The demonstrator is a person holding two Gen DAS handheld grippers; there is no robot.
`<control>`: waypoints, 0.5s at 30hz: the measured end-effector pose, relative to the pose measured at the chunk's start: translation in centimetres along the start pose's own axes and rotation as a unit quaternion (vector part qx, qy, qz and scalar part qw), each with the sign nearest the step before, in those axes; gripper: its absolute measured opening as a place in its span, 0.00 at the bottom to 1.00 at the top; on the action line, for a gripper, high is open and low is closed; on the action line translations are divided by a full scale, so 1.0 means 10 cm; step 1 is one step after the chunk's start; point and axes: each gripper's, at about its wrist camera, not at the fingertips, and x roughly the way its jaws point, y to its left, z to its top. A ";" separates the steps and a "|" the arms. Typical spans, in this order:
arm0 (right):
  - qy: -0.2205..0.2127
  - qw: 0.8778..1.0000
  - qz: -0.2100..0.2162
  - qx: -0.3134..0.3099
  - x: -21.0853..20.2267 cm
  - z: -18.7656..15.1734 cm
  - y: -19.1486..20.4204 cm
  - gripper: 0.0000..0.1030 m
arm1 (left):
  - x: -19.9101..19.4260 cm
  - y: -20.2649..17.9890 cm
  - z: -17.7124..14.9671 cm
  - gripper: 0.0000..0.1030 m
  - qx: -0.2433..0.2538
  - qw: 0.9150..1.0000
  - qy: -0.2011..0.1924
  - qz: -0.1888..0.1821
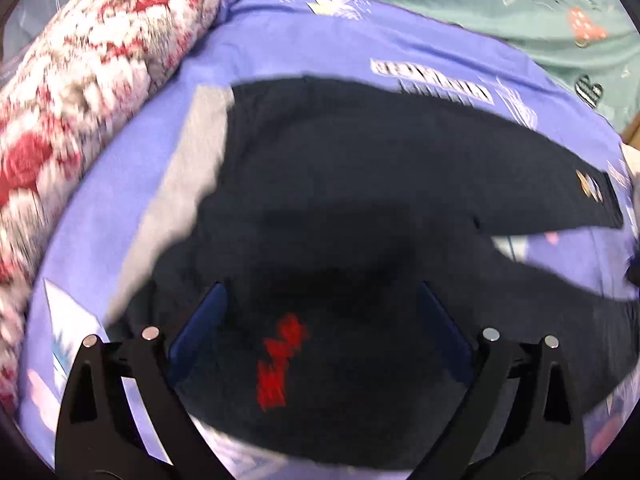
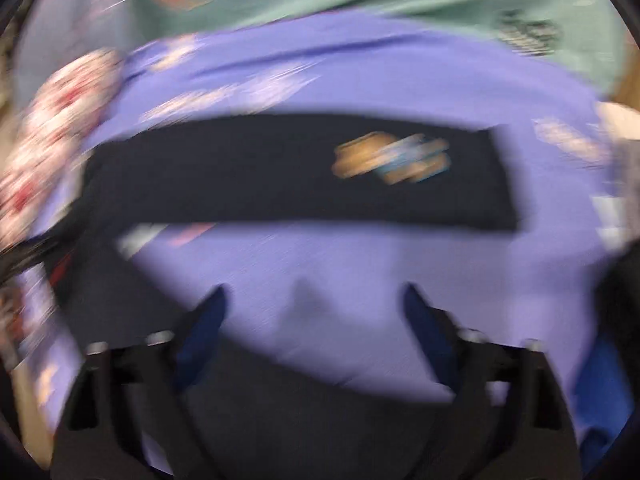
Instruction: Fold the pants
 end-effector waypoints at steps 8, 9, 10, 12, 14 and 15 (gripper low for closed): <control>0.012 1.000 -0.003 0.002 0.18 -0.25 -0.11 0.44 | 0.09 -0.10 -0.43 0.94 0.027 0.999 0.017 0.039; 0.001 0.999 -0.022 0.034 0.09 -0.30 -0.35 0.45 | 0.09 -0.06 -0.42 0.94 0.024 0.999 0.019 0.037; -0.008 0.998 -0.016 0.065 -0.01 -0.38 -0.56 0.45 | 0.08 -0.02 -0.41 0.94 0.014 0.999 0.018 0.034; -0.022 0.990 0.010 0.140 -0.18 -0.53 -1.04 0.36 | 0.07 0.03 -0.39 0.94 -0.005 0.999 0.018 0.026; -0.034 0.982 -0.075 0.169 -0.35 -0.63 -1.26 0.22 | 0.06 0.04 -0.39 0.94 -0.012 0.999 0.016 0.025; -0.041 0.972 -0.156 0.170 -0.45 -0.68 -1.33 0.23 | 0.06 0.03 -0.39 0.94 -0.010 0.999 0.017 0.028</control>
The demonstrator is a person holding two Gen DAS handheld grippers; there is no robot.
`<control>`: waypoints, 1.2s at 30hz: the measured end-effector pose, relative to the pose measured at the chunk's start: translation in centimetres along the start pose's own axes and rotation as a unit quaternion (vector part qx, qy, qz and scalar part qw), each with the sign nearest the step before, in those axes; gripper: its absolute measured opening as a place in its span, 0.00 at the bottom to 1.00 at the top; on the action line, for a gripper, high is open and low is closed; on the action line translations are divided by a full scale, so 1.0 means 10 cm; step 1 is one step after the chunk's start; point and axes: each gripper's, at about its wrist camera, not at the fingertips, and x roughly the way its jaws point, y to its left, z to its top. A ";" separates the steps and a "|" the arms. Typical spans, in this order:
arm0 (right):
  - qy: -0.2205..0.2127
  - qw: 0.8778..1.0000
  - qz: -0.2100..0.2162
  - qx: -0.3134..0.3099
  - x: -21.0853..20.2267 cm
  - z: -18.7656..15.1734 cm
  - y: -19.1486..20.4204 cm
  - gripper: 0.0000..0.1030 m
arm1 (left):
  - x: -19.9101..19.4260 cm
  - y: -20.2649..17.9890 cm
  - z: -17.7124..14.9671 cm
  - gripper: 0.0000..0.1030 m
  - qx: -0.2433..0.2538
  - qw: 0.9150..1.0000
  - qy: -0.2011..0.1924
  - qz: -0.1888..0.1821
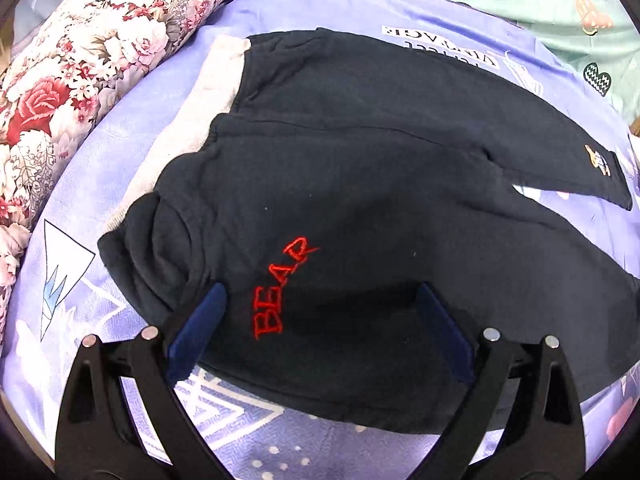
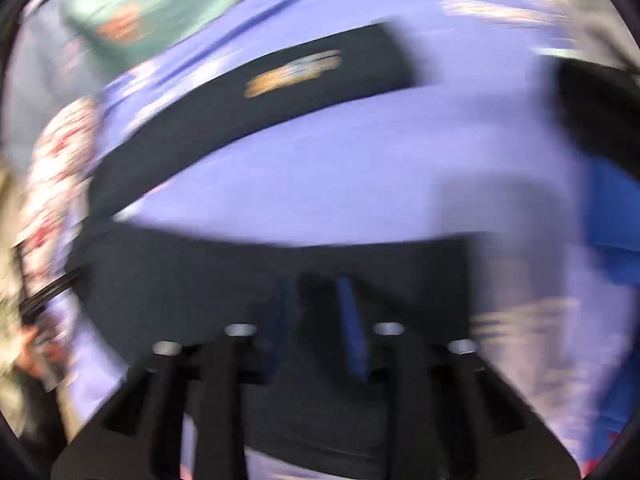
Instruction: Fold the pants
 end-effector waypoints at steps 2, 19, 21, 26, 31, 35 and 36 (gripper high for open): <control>-0.016 1.000 0.004 0.000 -0.11 -0.06 0.04 0.26 | -0.04 -0.02 -0.02 0.94 -0.002 1.000 0.000 0.001; 0.032 0.984 0.140 -0.105 -0.32 -0.67 0.40 0.76 | -0.27 0.03 -0.35 0.94 -0.009 0.999 0.012 -0.034; 0.040 0.981 0.126 -0.141 -0.21 -0.72 0.51 0.77 | -0.25 0.02 -0.36 0.95 -0.008 0.999 0.017 -0.040; 0.011 0.996 0.001 -0.088 -0.11 -0.46 0.31 0.78 | -0.17 0.14 -0.38 0.95 -0.017 0.999 0.028 -0.002; -0.032 0.987 0.044 -0.153 -0.18 -0.20 0.91 0.78 | -0.39 0.14 -0.26 0.95 -0.022 0.999 -0.012 -0.026; -0.040 0.963 0.124 -0.236 -0.06 0.02 1.79 0.78 | -0.47 -0.04 -0.17 0.95 0.003 0.998 -0.046 -0.043; -0.033 0.955 0.150 -0.253 0.03 0.10 2.03 0.78 | -0.43 -0.07 -0.15 0.95 0.005 0.998 -0.045 -0.046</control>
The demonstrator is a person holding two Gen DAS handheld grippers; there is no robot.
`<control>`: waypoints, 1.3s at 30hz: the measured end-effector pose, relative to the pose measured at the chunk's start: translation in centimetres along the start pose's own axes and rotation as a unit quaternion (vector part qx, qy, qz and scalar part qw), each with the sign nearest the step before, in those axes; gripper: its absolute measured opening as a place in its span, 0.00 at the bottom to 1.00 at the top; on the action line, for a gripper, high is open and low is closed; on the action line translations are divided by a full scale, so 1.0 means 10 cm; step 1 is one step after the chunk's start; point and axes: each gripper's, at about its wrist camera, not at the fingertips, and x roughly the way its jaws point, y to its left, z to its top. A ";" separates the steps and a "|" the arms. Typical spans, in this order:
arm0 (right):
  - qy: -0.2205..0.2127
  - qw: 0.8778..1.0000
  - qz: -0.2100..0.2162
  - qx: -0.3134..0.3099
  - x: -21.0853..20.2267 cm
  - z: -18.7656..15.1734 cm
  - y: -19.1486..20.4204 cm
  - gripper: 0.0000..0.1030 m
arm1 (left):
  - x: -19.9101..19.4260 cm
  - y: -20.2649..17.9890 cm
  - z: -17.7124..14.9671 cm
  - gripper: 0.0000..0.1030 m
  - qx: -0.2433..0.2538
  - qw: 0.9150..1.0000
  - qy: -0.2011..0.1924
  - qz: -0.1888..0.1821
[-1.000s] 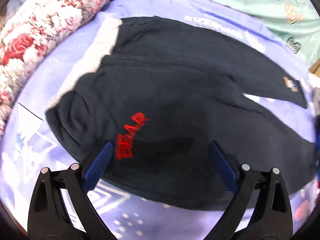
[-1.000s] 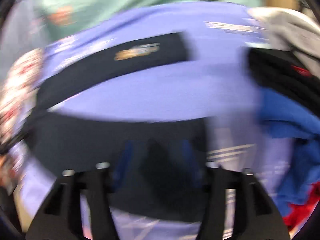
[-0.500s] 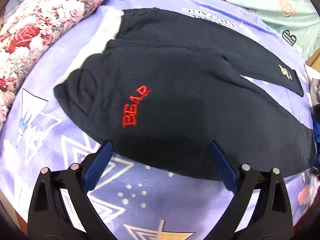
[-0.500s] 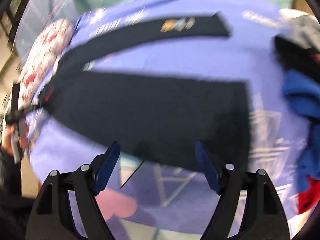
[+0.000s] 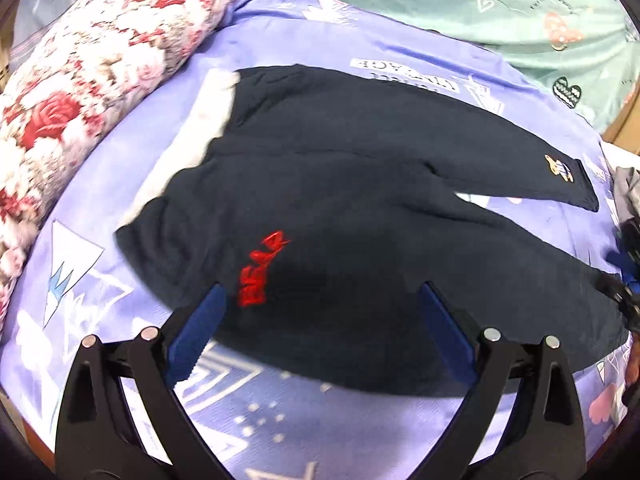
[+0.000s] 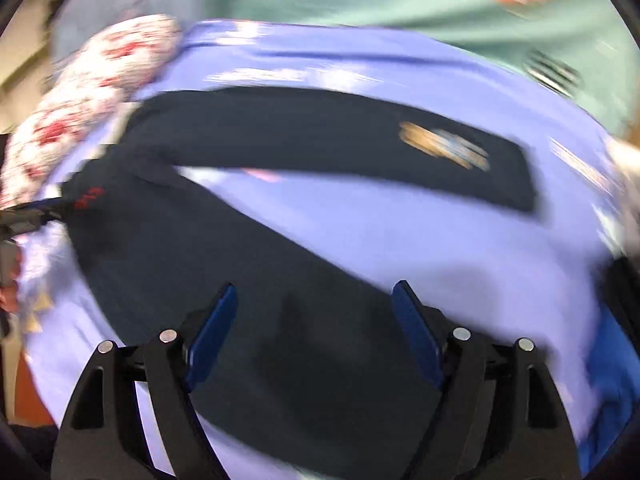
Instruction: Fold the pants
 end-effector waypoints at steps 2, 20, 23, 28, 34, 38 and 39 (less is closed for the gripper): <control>0.005 0.999 0.041 -0.015 0.27 0.22 0.25 0.77 | 0.08 -0.02 0.02 0.95 0.000 1.000 0.005 -0.005; 0.083 0.987 0.126 -0.053 1.45 1.08 0.93 0.15 | 0.32 0.27 -0.13 0.95 -0.013 0.998 0.036 -0.044; 0.051 0.993 0.096 -0.049 1.43 1.18 0.84 0.04 | 0.32 0.25 -0.13 0.95 -0.012 0.999 0.034 -0.039; 0.055 0.995 0.050 -0.061 1.44 1.14 0.75 0.00 | 0.33 0.20 -0.13 0.95 -0.002 0.999 0.038 -0.026; 0.026 0.998 0.007 -0.059 1.10 1.07 0.40 0.49 | 0.15 0.18 -0.06 0.95 -0.009 0.998 0.022 -0.054; 0.049 0.994 -0.045 -0.091 1.25 0.96 0.30 0.48 | 0.17 0.00 0.08 0.95 0.008 0.998 0.000 -0.064; 0.051 0.996 -0.026 -0.068 1.27 0.96 0.19 0.46 | 0.24 -0.01 0.11 0.95 0.008 0.998 0.004 -0.058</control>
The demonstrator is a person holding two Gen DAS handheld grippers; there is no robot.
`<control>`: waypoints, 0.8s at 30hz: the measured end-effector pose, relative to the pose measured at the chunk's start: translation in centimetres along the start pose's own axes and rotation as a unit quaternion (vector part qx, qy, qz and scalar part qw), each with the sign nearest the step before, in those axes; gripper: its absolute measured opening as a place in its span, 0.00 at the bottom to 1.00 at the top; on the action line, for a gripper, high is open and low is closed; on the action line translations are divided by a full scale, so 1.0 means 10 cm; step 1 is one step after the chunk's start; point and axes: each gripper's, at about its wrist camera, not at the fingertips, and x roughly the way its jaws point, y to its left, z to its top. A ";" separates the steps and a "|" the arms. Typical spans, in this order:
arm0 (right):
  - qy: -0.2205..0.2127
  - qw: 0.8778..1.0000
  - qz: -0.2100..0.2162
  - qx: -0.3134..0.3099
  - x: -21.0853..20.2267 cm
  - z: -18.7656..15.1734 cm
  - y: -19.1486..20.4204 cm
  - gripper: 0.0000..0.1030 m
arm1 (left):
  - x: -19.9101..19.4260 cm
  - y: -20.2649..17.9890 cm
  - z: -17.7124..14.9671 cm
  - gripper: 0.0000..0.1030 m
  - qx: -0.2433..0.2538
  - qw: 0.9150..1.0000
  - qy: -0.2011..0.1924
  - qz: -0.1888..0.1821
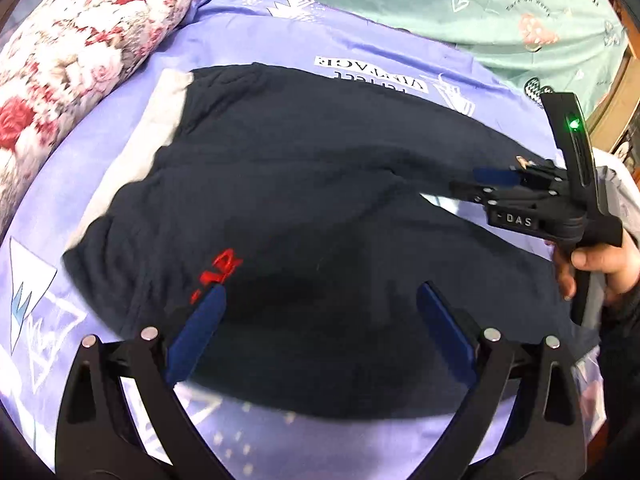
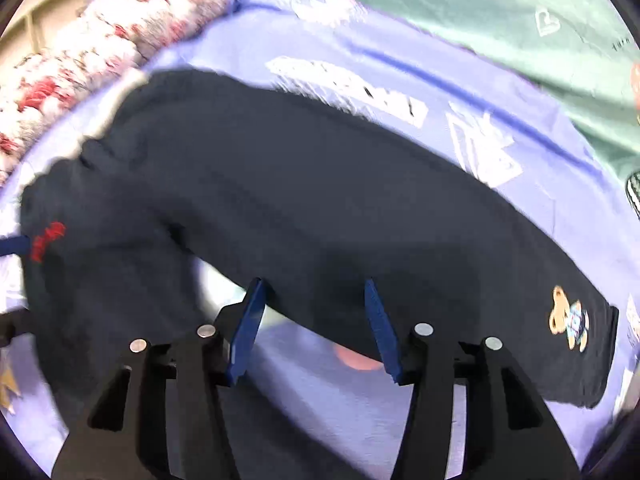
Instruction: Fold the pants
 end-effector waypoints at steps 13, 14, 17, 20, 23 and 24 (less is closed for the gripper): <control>-0.013 0.985 0.009 0.172 -0.46 -0.20 -1.46 0.59 | 0.15 0.21 0.52 0.95 0.054 0.997 0.006 0.047; -0.009 0.987 -0.004 0.159 -0.41 -0.17 -1.47 0.59 | 0.16 0.27 0.61 0.95 0.054 0.997 0.001 0.048; -0.002 0.989 -0.011 0.145 -0.26 -0.07 -1.46 0.59 | 0.25 0.51 0.97 0.95 0.044 0.998 -0.002 0.049; -0.002 0.991 -0.018 0.133 -0.11 0.06 -1.37 0.59 | 0.38 0.76 1.27 0.95 0.035 0.997 -0.007 0.069; -0.009 0.993 -0.014 0.118 -0.02 0.16 -1.28 0.59 | 0.52 0.97 1.51 0.95 0.022 0.997 -0.005 0.080; -0.010 0.993 -0.011 0.114 0.00 0.19 -1.25 0.59 | 0.58 1.03 1.57 0.95 0.019 0.997 0.002 0.078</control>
